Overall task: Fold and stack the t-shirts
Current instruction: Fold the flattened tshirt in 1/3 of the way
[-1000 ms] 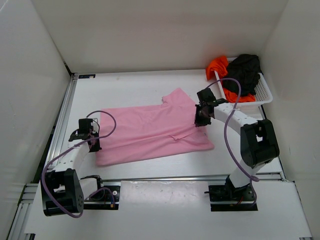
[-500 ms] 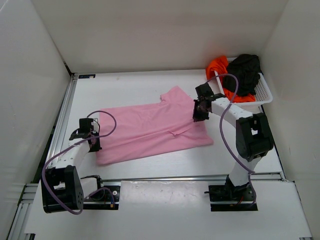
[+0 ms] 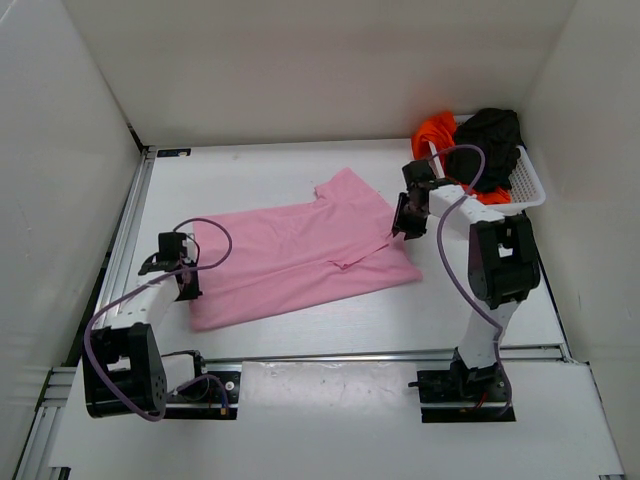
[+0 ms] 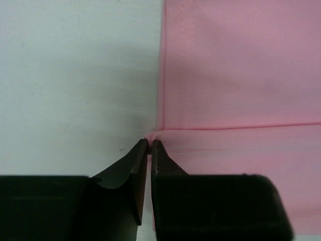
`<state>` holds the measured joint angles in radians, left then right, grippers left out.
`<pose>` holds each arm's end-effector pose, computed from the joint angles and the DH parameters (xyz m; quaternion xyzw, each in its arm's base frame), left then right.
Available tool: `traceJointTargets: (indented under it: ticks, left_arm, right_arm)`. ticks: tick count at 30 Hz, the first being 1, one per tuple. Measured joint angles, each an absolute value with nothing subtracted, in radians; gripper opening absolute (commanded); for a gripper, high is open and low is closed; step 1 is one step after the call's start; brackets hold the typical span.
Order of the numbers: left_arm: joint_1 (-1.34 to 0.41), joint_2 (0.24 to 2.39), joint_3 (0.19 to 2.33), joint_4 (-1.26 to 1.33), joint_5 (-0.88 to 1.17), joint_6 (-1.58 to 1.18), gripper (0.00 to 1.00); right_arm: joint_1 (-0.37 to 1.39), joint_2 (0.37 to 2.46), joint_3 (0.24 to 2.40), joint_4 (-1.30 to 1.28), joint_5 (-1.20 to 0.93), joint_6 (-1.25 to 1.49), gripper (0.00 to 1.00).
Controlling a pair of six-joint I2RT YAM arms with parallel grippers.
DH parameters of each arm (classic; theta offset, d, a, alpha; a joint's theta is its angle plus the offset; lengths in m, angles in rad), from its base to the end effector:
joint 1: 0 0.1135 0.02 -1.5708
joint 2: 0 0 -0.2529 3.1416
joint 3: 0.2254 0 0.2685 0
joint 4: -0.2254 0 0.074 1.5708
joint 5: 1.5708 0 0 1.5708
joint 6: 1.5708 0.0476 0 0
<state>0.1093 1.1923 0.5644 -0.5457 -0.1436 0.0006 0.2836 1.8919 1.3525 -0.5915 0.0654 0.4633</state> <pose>0.2184 0.0308 0.1316 -0.0672 0.9756 0.0810 0.1926 0.3915 0.1109 0.1606 0.0946 0.9708 0.0498 0.2147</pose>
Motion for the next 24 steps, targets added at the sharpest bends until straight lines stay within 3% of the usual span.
traceJointTargets:
  ticks: [2, 3, 4, 5, 6, 7, 8, 9, 16, 24]
  left_arm:
    - [0.110, 1.206, 0.582, -0.546, -0.150, 0.004, 0.48]
    - [0.112, 1.212, 0.594, -0.544, -0.156, 0.006, 0.66]
    - [0.113, 1.214, 0.602, -0.545, -0.160, 0.006, 0.73]
    - [0.120, 1.214, 0.611, -0.545, -0.168, 0.004, 0.79]
    - [0.127, 1.214, 0.619, -0.543, -0.174, 0.001, 0.85]
    - [0.141, 1.211, 0.629, -0.549, -0.175, -0.001, 0.90]
    - [0.156, 1.206, 0.638, -0.556, -0.175, 0.004, 0.98]
    - [0.178, 1.197, 0.652, -0.569, -0.168, 0.006, 1.00]
    - [0.294, 1.152, 0.709, -0.691, -0.069, 0.000, 0.99]
    - [0.297, 1.274, 0.611, -0.775, 0.041, 0.001, 0.88]
  right_arm:
    - [0.279, 1.865, 1.346, -0.596, 0.073, 0.464, 0.42]
    - [0.279, 1.840, 1.336, -0.599, 0.078, 0.468, 0.48]
    - [0.279, 1.803, 1.320, -0.601, 0.084, 0.472, 0.52]
    - [0.279, 1.758, 1.294, -0.594, 0.091, 0.477, 0.64]
    - [0.279, 1.710, 1.266, -0.596, 0.098, 0.484, 0.65]
    - [0.279, 1.658, 1.235, -0.598, 0.103, 0.484, 0.99]
    - [0.279, 1.603, 1.200, -0.602, 0.106, 0.495, 0.99]
    - [0.279, 1.565, 1.172, -0.598, 0.106, 0.485, 0.99]
    - [0.226, 1.469, 0.922, -0.601, 0.066, 0.505, 0.95]
    - [0.149, 1.479, 0.807, -0.521, -0.068, 0.546, 0.65]
